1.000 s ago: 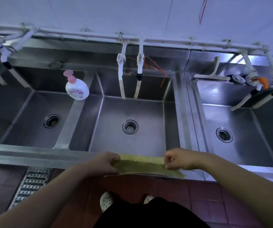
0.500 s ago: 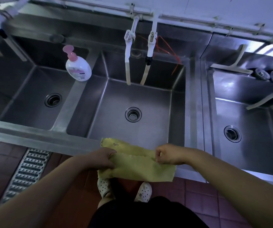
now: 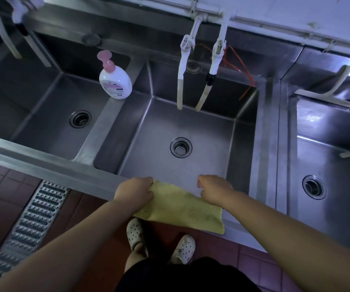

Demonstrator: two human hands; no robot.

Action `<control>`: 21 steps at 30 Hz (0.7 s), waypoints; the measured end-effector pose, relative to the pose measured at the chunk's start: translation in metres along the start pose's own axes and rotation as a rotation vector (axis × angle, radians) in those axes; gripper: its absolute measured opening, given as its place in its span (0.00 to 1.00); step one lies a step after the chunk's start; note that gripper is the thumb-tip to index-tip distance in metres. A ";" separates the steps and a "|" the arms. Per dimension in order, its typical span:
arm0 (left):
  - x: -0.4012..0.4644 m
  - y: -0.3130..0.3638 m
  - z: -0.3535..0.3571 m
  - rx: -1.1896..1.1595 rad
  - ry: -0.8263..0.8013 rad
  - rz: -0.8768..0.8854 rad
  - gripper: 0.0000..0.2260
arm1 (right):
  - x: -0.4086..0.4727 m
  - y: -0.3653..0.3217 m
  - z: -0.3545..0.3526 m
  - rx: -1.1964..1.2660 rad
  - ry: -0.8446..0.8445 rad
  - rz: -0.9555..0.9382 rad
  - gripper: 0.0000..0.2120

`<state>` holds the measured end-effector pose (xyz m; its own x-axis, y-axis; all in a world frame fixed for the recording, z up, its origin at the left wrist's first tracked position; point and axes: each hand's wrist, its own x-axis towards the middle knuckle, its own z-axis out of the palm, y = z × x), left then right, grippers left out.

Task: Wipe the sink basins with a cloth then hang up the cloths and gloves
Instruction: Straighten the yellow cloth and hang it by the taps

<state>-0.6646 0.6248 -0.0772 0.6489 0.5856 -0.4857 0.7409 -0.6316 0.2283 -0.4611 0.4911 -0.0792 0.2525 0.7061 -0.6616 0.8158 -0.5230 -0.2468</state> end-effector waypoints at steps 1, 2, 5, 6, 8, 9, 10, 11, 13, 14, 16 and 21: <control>0.000 0.000 0.002 0.032 0.018 0.000 0.08 | 0.006 -0.003 0.001 0.040 -0.006 -0.021 0.15; 0.000 0.000 0.003 0.058 0.034 0.001 0.09 | 0.012 -0.008 0.002 0.123 -0.019 -0.041 0.15; 0.000 0.000 0.006 0.090 0.072 0.014 0.10 | 0.031 -0.023 0.009 0.399 -0.139 -0.032 0.15; 0.001 0.000 0.007 0.096 0.083 0.026 0.10 | 0.036 -0.026 0.011 0.463 -0.188 -0.015 0.16; 0.001 -0.002 0.008 0.106 0.092 0.062 0.09 | 0.044 -0.030 0.016 0.574 -0.266 0.022 0.18; 0.001 -0.003 0.008 0.110 0.091 0.081 0.10 | 0.046 -0.032 0.017 0.633 -0.294 0.045 0.18; 0.001 -0.005 0.009 0.110 0.089 0.099 0.10 | 0.048 -0.031 0.019 0.680 -0.309 0.061 0.19; 0.001 -0.006 0.009 0.106 0.090 0.110 0.10 | 0.050 -0.031 0.019 0.707 -0.312 0.075 0.19; -0.002 -0.007 0.010 0.082 0.108 0.117 0.09 | 0.051 -0.028 0.019 0.765 -0.303 0.116 0.18; -0.002 -0.006 0.010 0.070 0.124 0.119 0.09 | 0.052 -0.027 0.018 0.815 -0.302 0.147 0.17; -0.003 -0.005 0.008 0.079 0.150 0.118 0.09 | 0.051 -0.024 0.013 0.911 -0.313 0.179 0.17; -0.006 0.002 -0.001 0.189 0.152 0.128 0.10 | 0.044 -0.021 -0.011 0.919 -0.251 0.107 0.17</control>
<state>-0.6666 0.6203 -0.0725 0.7645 0.5554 -0.3272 0.6149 -0.7807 0.1114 -0.4616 0.5384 -0.0953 0.0956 0.5657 -0.8190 0.0404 -0.8243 -0.5647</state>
